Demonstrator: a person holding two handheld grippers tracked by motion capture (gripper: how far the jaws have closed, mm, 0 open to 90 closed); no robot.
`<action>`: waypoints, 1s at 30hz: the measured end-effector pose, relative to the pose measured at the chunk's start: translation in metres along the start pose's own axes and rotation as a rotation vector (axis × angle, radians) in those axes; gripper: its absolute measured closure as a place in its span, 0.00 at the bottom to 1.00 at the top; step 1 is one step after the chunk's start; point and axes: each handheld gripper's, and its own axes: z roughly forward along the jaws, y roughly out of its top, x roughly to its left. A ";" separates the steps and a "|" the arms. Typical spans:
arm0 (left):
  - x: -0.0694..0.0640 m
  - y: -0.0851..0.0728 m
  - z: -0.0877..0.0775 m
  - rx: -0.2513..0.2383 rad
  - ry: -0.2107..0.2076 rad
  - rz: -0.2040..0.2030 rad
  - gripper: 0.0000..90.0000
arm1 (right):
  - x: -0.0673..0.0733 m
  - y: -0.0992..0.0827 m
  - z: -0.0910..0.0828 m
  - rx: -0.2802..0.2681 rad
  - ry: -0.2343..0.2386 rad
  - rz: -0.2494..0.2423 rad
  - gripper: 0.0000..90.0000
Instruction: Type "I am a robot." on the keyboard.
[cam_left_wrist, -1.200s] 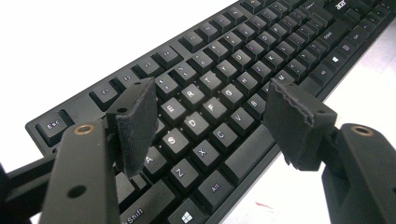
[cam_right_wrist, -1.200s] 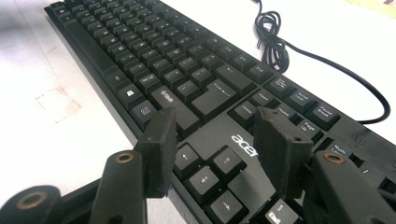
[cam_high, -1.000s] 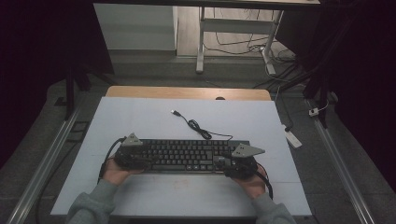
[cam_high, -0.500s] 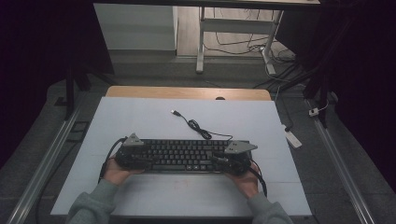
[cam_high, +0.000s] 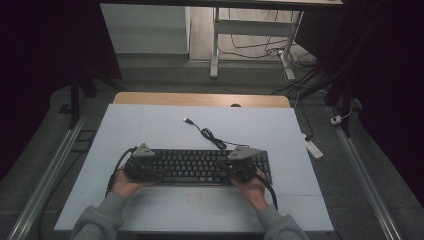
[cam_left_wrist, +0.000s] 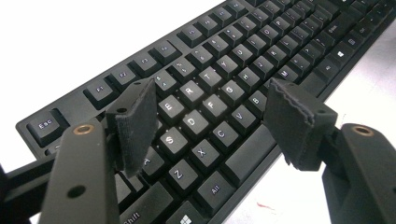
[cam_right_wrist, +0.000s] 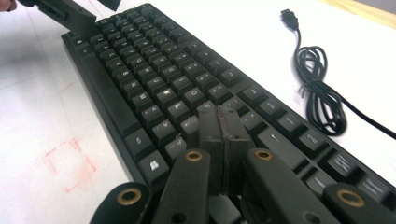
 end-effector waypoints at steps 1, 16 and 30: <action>0.000 0.000 0.000 0.003 0.000 0.004 0.38 | 0.000 0.001 0.003 0.004 0.001 -0.001 1.00; -0.001 0.000 0.003 0.011 0.002 0.009 0.39 | 0.009 0.020 0.042 0.052 0.017 -0.026 1.00; -0.001 0.000 0.003 0.017 0.004 0.016 0.39 | 0.009 0.025 0.065 0.092 0.018 -0.026 1.00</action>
